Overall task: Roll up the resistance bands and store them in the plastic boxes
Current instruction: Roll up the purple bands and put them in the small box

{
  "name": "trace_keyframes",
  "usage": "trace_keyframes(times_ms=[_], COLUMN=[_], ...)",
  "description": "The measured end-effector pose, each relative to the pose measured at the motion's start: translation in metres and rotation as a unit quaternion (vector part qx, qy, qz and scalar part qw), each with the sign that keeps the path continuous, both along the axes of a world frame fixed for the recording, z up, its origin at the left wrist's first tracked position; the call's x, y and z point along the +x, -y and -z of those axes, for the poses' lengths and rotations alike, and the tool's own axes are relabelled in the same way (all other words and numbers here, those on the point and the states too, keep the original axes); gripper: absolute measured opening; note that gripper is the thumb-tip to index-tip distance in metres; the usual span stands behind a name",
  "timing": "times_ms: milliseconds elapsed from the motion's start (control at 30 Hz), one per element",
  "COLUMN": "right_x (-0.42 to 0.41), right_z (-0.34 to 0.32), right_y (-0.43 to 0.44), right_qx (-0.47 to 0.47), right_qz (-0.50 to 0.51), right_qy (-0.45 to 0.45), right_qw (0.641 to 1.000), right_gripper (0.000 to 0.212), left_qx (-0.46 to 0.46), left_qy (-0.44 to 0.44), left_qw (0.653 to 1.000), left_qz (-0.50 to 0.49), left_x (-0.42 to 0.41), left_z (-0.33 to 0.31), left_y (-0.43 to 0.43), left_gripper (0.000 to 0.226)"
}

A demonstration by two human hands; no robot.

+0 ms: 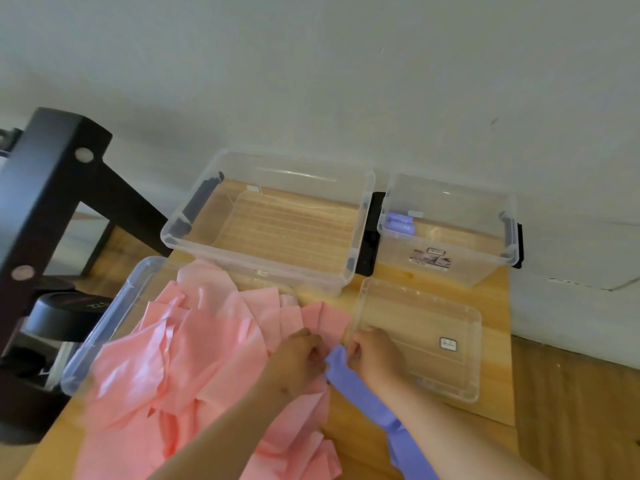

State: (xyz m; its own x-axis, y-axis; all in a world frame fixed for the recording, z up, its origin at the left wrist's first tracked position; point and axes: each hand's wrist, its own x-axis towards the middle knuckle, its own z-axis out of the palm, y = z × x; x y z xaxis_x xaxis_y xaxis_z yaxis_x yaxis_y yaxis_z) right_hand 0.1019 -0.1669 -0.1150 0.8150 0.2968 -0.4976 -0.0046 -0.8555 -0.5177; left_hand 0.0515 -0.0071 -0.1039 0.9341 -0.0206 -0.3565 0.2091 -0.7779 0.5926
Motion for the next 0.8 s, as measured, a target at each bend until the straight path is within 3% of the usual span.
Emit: trace_keyframes(times_ms=[100,333,567,800], right_x=[0.004,0.02,0.041,0.069], right_z=[-0.003,-0.07,-0.192,-0.355], right_y=[-0.003,-0.007,-0.018,-0.023], right_qx=[0.06,0.274,0.414,0.526], right_qz=[0.008,0.127,0.167,0.146], right_qy=[-0.012,-0.076,-0.056,0.002], right_qw=[0.998,0.95,0.893,0.838], right_gripper=[0.026,0.022,0.021,0.015], left_qx=[-0.02,-0.125,-0.172,-0.176], left_qy=[0.005,0.022,0.104,0.264], left_qw=[1.0,0.991,0.979,0.946], left_qz=[-0.011,-0.044,-0.025,-0.068], left_x=[0.008,0.027,0.052,0.075], left_z=[-0.011,-0.083,-0.205,-0.349], left_y=[-0.005,-0.028,-0.041,-0.045], left_gripper=[0.01,0.025,0.025,0.02])
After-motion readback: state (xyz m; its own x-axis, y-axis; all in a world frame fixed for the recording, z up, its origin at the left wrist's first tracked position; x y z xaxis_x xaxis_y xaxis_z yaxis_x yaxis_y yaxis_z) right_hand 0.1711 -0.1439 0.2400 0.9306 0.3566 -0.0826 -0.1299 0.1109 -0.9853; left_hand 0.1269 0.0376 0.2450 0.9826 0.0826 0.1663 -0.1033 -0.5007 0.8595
